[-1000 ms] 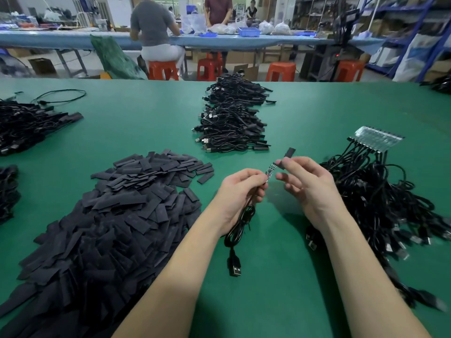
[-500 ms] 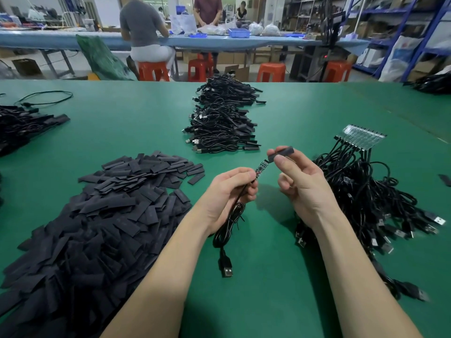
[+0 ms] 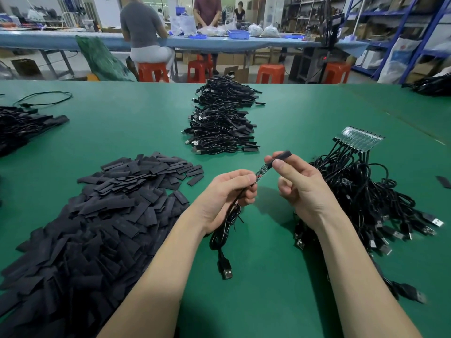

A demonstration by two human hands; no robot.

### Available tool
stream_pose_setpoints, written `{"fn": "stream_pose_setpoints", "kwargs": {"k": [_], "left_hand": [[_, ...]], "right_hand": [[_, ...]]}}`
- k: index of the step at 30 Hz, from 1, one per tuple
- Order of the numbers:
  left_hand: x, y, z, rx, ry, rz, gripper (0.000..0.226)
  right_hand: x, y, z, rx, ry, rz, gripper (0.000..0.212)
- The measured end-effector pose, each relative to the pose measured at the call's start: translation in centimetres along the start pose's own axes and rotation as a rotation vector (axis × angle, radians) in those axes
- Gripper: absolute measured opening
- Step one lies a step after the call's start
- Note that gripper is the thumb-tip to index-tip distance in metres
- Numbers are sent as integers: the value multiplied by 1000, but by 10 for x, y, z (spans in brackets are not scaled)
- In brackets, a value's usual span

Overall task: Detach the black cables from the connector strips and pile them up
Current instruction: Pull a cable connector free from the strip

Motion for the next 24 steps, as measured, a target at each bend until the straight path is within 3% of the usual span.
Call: {"fn": "stream_pose_setpoints", "kwargs": {"k": [7, 12, 19, 24], "left_hand": [[2, 0, -1, 35, -53, 68, 3], [2, 0, -1, 48, -52, 87, 2], [-1, 0, -1, 46, -90, -20, 10], [2, -1, -1, 56, -85, 12, 6]], "right_hand": [[1, 3, -2, -106, -95, -8, 16], [2, -7, -4, -54, -129, -132, 25], [-7, 0, -3, -71, -168, -2, 13], [-4, -5, -2, -92, -185, -146, 17]]}}
Point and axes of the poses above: each hand's wrist, its own z-axis towards the middle knuckle, its own x-axis out of the back of the hand, y = z × x, the point moved 7 cm from there along z, towards the middle knuckle, and after that the axes turned 6 degrees about -x, right-handed, at the moved point
